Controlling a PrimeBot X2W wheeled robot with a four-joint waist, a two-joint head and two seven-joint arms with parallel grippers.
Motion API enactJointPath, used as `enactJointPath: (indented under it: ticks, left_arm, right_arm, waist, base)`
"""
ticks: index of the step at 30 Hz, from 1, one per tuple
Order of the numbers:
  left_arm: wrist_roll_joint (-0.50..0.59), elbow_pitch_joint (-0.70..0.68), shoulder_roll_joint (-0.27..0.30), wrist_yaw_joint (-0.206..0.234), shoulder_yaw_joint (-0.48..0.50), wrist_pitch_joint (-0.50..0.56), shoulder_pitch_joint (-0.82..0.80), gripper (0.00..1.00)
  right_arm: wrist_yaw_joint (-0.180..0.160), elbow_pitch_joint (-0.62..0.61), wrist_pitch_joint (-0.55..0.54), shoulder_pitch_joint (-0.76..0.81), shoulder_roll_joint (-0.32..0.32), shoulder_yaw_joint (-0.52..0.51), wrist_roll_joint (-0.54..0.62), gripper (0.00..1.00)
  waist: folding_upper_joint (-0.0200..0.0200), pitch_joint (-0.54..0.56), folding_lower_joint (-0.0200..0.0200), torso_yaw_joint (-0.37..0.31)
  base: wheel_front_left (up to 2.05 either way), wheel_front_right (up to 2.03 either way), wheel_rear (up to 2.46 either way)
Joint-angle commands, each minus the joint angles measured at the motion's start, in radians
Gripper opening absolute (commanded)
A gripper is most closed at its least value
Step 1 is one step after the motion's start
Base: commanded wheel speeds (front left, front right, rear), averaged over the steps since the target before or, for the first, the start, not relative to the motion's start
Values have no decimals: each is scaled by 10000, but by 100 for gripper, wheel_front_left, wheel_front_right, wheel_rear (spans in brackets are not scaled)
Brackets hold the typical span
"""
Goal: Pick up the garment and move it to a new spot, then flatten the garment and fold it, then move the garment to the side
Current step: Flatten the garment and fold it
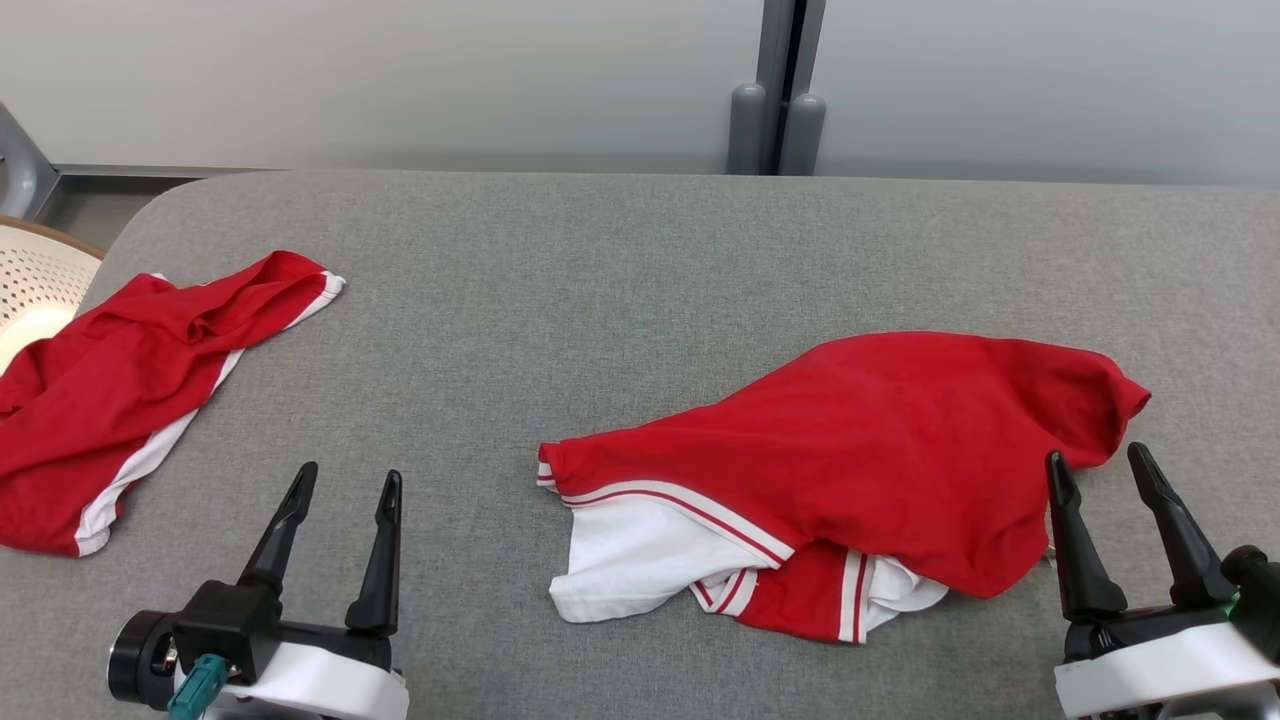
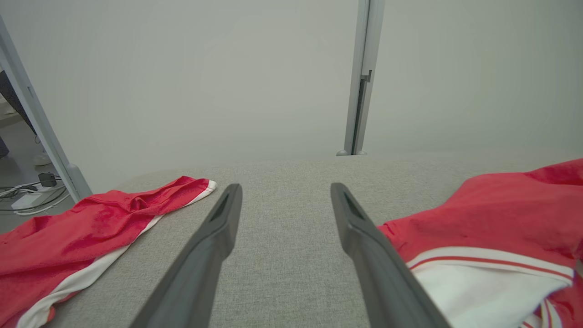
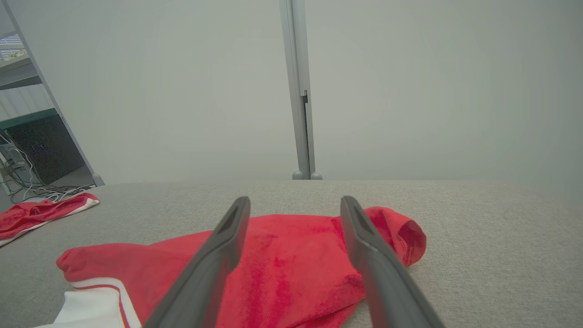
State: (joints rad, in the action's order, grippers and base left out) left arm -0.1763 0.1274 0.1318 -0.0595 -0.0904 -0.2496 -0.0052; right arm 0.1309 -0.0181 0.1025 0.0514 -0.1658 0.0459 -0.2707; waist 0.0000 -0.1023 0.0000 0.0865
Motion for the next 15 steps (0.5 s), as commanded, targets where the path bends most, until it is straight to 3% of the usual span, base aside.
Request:
enactJointPath:
  ticks: [1, 9, 15]
  left_arm:
    - [-59, -99, 26, 76, -16, 7, 44, 100]
    - [65, -307, 77, 111, -182, 90, -204, 100]
    - [129, -366, 0, -12, -499, 84, -752, 100]
  right_arm:
    - [-3, 16, 59, -9, 12, 20, -48, 100]
    - [-3, 274, -74, -53, -24, -277, -179, 100]
    - [-3, 1650, -50, -521, -361, -1140, -372, 100]
  waist:
    - [0, -22, 0, -10]
    - [0, -247, 0, -28]
    - [0, -906, 0, 205]
  base:
    - [0, 0, 0]
    - [0, 0, 0]
    - [0, 0, 0]
